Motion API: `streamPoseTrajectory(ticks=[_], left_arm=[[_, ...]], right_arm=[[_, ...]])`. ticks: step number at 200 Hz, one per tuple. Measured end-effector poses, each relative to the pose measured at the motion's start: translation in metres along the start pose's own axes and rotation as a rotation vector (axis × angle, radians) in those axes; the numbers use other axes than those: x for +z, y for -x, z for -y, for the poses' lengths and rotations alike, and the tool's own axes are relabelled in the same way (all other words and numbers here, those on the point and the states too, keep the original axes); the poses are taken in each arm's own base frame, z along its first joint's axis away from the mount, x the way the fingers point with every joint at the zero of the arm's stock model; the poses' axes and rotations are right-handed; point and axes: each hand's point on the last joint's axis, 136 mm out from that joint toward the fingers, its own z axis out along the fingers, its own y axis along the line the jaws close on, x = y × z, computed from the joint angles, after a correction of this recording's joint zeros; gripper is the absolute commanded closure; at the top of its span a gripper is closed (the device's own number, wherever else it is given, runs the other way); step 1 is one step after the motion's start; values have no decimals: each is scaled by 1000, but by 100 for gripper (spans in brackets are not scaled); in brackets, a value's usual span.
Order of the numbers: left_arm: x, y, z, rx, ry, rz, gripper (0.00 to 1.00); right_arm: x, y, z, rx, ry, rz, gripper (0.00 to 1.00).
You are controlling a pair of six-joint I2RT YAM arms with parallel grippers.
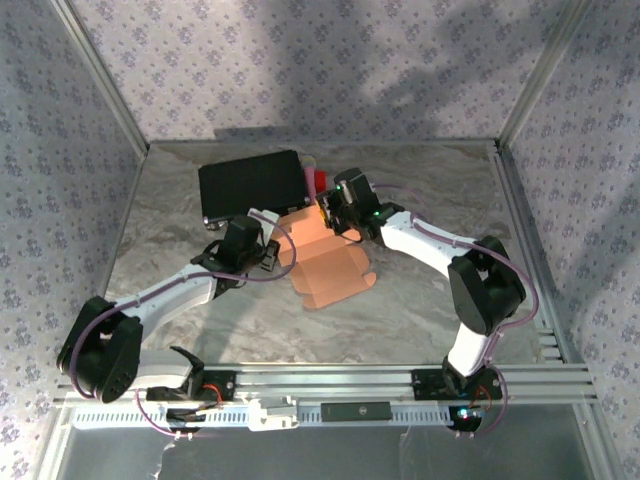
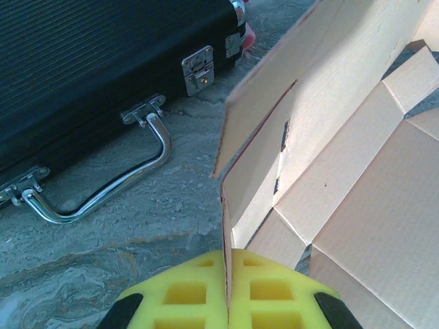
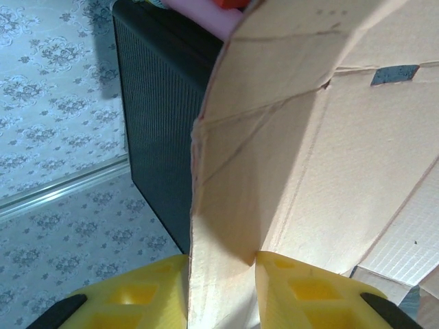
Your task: Fold the paper box
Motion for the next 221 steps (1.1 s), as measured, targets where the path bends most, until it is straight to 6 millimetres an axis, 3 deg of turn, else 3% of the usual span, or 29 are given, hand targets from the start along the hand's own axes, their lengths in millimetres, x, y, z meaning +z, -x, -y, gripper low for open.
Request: streamPoseTrajectory(ticks=[68, 137, 221], left_arm=[[0, -2, -1, 4, 5, -8, 100], [-4, 3, -1, 12, 9, 9, 100], [-5, 2, -1, 13, 7, 7, 100]], right_arm=[[1, 0, 8, 8, -19, 14, 84], [-1, 1, 24, 19, -65, 35, 75], [-3, -1, 19, 36, -48, 43, 86]])
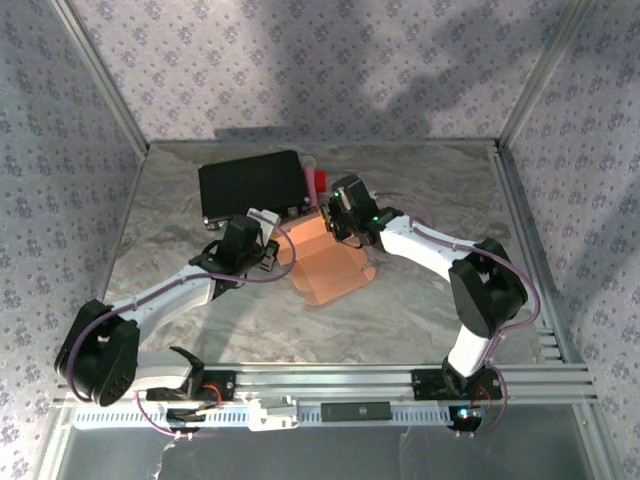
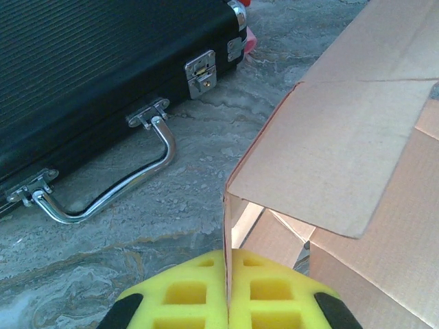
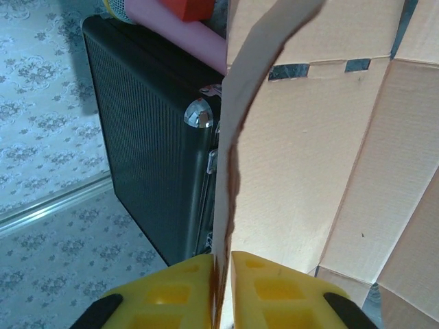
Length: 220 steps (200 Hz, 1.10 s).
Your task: Fold the paper box
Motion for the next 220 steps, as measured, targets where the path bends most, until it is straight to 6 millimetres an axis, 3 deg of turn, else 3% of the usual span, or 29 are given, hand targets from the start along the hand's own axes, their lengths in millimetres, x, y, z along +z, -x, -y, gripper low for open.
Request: streamPoseTrajectory(ticks=[30, 51, 78, 92, 97, 132, 156, 184, 220], left_arm=[[-1, 1, 0, 4, -1, 5, 100], [-1, 0, 0, 6, 0, 0, 98], [-6, 1, -1, -5, 5, 4, 68], [-18, 9, -4, -50, 16, 34, 42], [-24, 13, -5, -69, 16, 52, 37], [-86, 53, -10, -325, -14, 213, 42], [-111, 83, -8, -491, -62, 241, 44], [-98, 107, 12, -671, -162, 150, 43], [-65, 91, 28, -827, -197, -3, 40]], right_arm=[[0, 1, 0, 0, 1, 4, 87], [0, 1, -2, 9, 10, 6, 100], [0, 1, -3, 17, 26, 11, 100], [1, 4, 5, 17, 17, 27, 100], [1, 5, 8, 17, 13, 31, 100], [-2, 9, 14, 21, 9, 48, 100], [-8, 8, 8, 29, 26, 46, 100], [-17, 7, -2, 46, 61, 44, 100], [-31, 6, -14, 52, 100, 44, 100]])
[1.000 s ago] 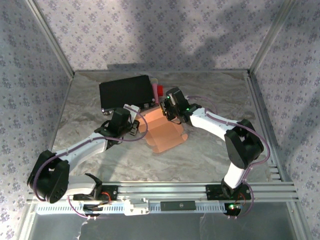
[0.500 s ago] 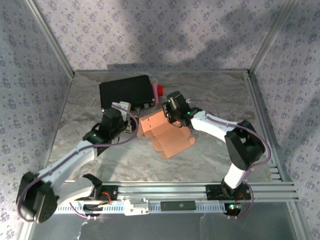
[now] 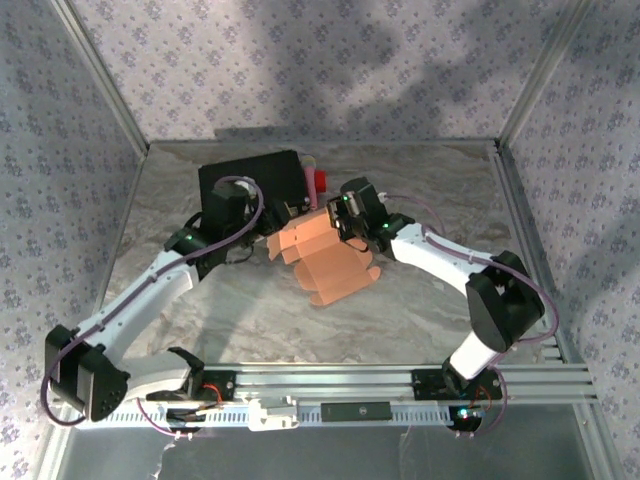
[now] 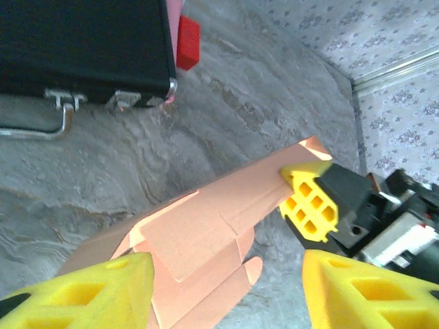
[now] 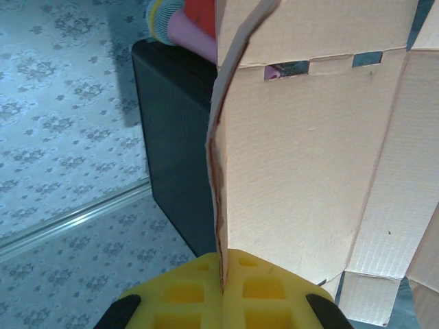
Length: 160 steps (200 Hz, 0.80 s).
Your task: Fold the paper box
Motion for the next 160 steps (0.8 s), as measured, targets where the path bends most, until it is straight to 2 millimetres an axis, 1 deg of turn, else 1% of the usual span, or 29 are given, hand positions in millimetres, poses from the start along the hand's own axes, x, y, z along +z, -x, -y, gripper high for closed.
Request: streamPoseTrajectory(ticks=[13, 41, 66, 80, 100, 127, 160], left_arm=[[6, -3, 0, -34, 6, -26, 38], [17, -6, 9, -76, -28, -53, 37], [30, -18, 16, -79, -43, -98, 38], [36, -24, 15, -76, -37, -120, 38], [38, -26, 14, -76, -32, -126, 37], [38, -24, 17, -73, -44, -120, 37], [44, -29, 19, -67, -49, -133, 37]], right_arm=[[-3, 0, -4, 1, 11, 2, 100], [-5, 0, -5, 1, 15, 2, 100], [-5, 1, -5, 1, 14, 3, 100], [-4, 1, -3, 1, 11, 4, 100], [-4, 2, -1, 2, 7, 6, 100], [-4, 3, -2, 3, 8, 7, 100], [-4, 3, -2, 3, 9, 5, 100]])
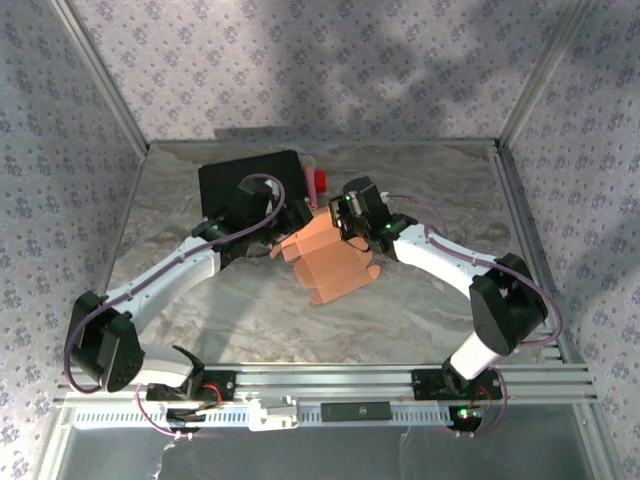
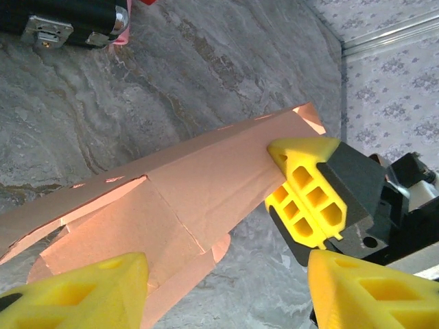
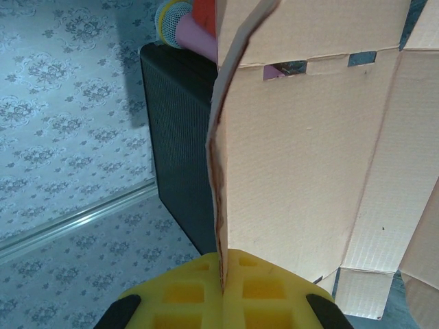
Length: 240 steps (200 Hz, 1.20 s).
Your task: Fold the paper box
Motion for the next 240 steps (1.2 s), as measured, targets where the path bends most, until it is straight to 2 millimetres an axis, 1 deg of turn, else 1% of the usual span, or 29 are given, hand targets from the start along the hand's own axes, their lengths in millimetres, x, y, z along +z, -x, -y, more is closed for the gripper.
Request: streamPoseTrajectory(ticks=[50, 91, 130, 152, 182, 217, 229, 240], left_arm=[[2, -5, 3, -13, -4, -7, 35], [3, 0, 9, -25, -27, 14, 38], [14, 2, 9, -46, -36, 18, 43], [19, 1, 8, -60, -33, 12, 43], [19, 3, 9, -68, -39, 19, 43], [19, 5, 12, -81, -52, 27, 48], [19, 6, 12, -83, -51, 31, 48], [17, 7, 12, -79, -47, 39, 46]], right_arm=[[0, 1, -2, 3, 7, 1, 100], [0, 0, -3, 4, 13, -6, 100], [-2, 1, -1, 7, 15, -7, 100], [-4, 3, 2, 15, 15, -1, 100], [-6, 5, 1, 19, 19, 2, 100], [-7, 5, -1, 26, 28, 2, 100], [-7, 5, -2, 26, 33, 4, 100], [-7, 6, -3, 27, 34, 5, 100]])
